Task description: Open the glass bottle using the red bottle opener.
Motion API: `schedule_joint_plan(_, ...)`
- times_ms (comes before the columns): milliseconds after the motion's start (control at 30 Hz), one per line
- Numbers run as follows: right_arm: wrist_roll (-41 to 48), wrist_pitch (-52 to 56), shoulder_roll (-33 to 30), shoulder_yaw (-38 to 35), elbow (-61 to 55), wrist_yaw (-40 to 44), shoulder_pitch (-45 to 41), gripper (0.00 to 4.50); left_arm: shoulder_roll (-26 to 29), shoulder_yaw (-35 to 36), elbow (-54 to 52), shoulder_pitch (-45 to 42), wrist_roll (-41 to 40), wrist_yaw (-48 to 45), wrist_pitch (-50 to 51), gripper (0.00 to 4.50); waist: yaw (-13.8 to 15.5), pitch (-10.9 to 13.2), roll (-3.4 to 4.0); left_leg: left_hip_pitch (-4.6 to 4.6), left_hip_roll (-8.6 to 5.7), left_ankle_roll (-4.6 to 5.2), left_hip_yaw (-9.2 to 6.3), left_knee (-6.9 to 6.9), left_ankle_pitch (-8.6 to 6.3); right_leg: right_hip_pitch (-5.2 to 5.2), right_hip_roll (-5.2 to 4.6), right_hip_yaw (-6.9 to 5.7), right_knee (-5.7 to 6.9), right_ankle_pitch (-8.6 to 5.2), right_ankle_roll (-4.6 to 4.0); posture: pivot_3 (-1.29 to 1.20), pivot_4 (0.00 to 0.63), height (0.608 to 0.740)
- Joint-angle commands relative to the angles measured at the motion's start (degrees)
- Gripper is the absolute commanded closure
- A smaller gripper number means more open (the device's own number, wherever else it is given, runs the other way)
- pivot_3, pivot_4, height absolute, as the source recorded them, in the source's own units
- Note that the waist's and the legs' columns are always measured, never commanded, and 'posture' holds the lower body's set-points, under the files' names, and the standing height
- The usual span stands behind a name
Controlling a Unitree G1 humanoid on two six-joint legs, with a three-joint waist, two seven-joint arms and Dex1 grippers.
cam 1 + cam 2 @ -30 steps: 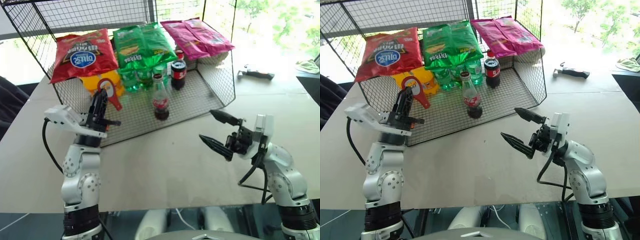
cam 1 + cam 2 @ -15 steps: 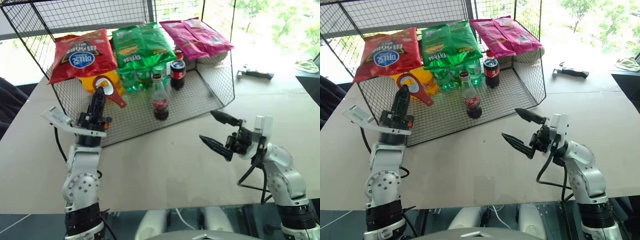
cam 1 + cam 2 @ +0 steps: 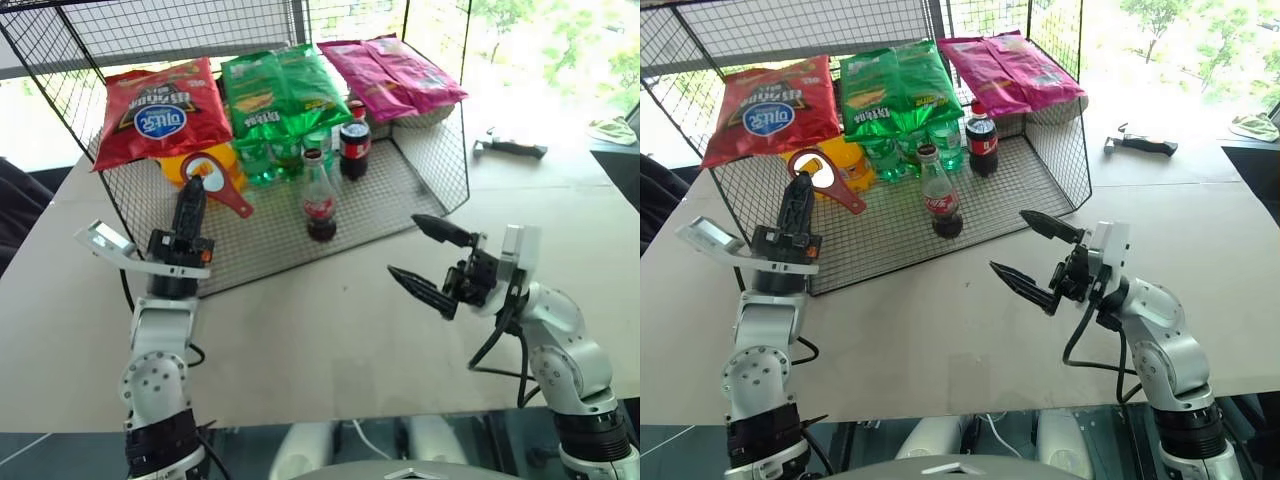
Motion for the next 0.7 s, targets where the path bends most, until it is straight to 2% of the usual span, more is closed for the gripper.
schedule_joint_plan(33, 0.4, -0.5, -0.2, -0.2, -1.1, 0.1, -0.5, 0.00, 0.5, 0.1, -4.0, 0.5, -3.9, -4.6, 1.5, 4.48, -0.1, 0.0, -0.01, -0.05, 0.00, 0.01, 0.00, 0.00, -0.01, -0.01, -0.02, 0.01, -0.02, 0.00, 0.00, 0.00, 0.150, 0.740)
schedule_joint_plan(133, 0.3, -0.8, -0.2, -0.2, -1.0, 0.2, -0.4, 0.00, 1.8, -0.9, -3.4, 0.6, 3.7, -5.0, -1.0, 4.48, -0.5, 0.0, -0.05, -0.59, 0.00, 0.02, 0.00, 0.09, 0.00, -0.64, -0.04, 0.02, 0.08, 0.00, 0.00, 0.00, 0.150, 0.740)
schedule_joint_plan(300, -0.1, -1.3, -0.2, -0.3, -0.5, 0.4, -0.1, 0.00, 4.4, -4.4, -2.5, 0.3, 18.2, -7.1, -6.5, 4.48, -0.4, 0.0, -0.06, -0.59, -0.02, 0.00, 0.02, 0.11, 0.00, -0.64, -0.01, 0.02, 0.09, 0.00, 0.00, 0.00, 0.150, 0.740)
schedule_joint_plan(433, -0.5, -1.5, 0.0, -0.1, -0.6, 0.2, 0.0, 0.00, 3.9, -5.2, -2.0, 0.0, 22.2, -6.7, -8.7, 4.48, -0.2, -0.1, -0.12, -0.56, -0.04, 0.00, 0.04, 0.16, 0.01, -0.60, 0.00, 0.04, 0.14, 0.01, 0.00, 0.00, 0.150, 0.740)
schedule_joint_plan(567, -0.9, -1.6, 0.1, 0.1, -0.9, -0.1, 0.2, 0.00, 5.9, -6.7, -0.5, 0.1, 31.3, -6.9, -12.2, 4.48, 0.0, -0.1, -0.13, -0.58, -0.03, 0.01, 0.02, 0.14, 0.00, -0.63, -0.02, 0.03, 0.13, 0.01, 0.00, 0.00, 0.150, 0.740)
schedule_joint_plan(700, -1.2, -1.6, 0.3, 0.3, -1.1, -0.3, 0.3, 0.00, 6.3, -7.8, 0.3, 0.5, 34.1, -8.3, -13.2, 4.48, 0.4, -0.1, -0.15, -0.56, -0.01, -0.01, 0.02, 0.15, 0.02, -0.63, -0.04, 0.03, 0.18, 0.01, 0.00, 0.00, 0.150, 0.740)
